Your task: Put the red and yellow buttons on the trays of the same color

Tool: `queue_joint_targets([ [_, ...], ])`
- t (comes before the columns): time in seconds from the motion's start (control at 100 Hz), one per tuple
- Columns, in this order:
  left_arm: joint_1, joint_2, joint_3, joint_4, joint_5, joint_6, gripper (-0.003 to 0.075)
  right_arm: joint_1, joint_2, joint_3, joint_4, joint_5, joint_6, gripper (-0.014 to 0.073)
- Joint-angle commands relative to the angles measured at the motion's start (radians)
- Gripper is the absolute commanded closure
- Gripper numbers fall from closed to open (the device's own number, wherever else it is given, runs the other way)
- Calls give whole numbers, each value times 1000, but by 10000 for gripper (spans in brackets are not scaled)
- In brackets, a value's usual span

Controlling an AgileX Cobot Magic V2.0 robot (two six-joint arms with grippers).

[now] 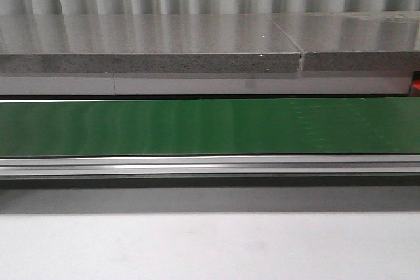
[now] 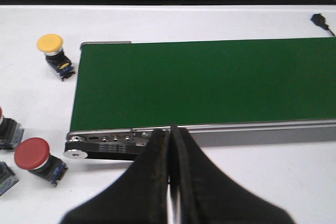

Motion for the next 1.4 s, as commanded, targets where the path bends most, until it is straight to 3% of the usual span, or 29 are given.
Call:
queue_joint_targets([
  [0.0, -7, 74, -69, 54, -74, -67, 740, 0, 9, -25, 3, -57, -9, 660],
  [0.11, -7, 176, -127, 67, -54, -79, 734, 0, 9, -25, 3, -47, -9, 660],
  [0.21, -7, 261, -168, 67, -56, -79, 661, 0, 9, -25, 3, -42, -9, 660],
  [0.43, 18, 413, -241, 67, -52, -79, 278, 0, 9, -25, 3, -42, -9, 660],
  [0.52, 59, 458, -262, 67, -34, -79, 192, 0, 9, -25, 3, -42, -9, 660],
  [1.16, 585, 716, -299, -23, 108, -96, 230, 0, 9, -25, 3, -42, -9, 660],
  [1.39, 688, 850, -299, -23, 116, -96, 230, 0, 9, -25, 3, -42, -9, 660],
])
